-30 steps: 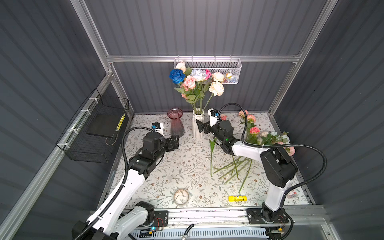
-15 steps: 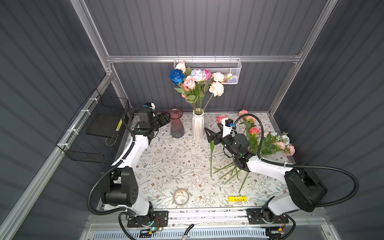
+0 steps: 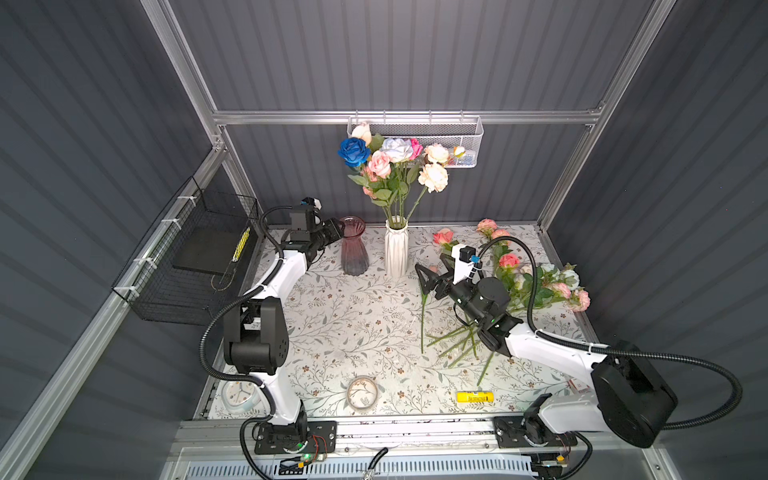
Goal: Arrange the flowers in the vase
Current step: 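Grasp the pink glass vase with the left gripper while right moves to pile, then slide the pink glass vase toward the table center with the left gripper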
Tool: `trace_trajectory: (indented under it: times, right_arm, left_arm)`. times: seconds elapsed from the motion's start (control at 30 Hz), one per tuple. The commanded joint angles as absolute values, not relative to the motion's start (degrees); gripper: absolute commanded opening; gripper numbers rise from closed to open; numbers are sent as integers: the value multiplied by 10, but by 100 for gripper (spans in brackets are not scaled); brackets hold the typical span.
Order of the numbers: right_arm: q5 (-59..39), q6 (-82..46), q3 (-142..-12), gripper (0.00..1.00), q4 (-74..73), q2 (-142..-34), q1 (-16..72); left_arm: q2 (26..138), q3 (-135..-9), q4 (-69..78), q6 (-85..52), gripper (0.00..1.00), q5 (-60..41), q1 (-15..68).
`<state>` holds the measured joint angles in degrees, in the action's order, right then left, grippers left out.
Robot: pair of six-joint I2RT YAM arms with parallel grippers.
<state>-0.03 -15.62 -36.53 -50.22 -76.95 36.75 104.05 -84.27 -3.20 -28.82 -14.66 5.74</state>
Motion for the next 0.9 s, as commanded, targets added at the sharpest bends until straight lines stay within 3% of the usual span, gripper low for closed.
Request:
trace_trajectory:
  times: [0.0, 0.27, 0.57, 0.87]
  right_arm:
    - [17, -150, -353, 99, -496, -751, 370]
    - [57, -148, -345, 99, -470, -725, 370]
    - [104, -167, -377, 99, -333, -694, 364]
    - [127, -170, -361, 99, -279, -660, 362]
  left_arm:
    - [1046, -852, -72, -282, 28, -153, 57]
    - [993, -816, -95, -276, 0, -149, 57]
    - [859, -749, -156, -282, 0, -179, 67]
    - [727, -692, -224, -290, 0, -161, 183]
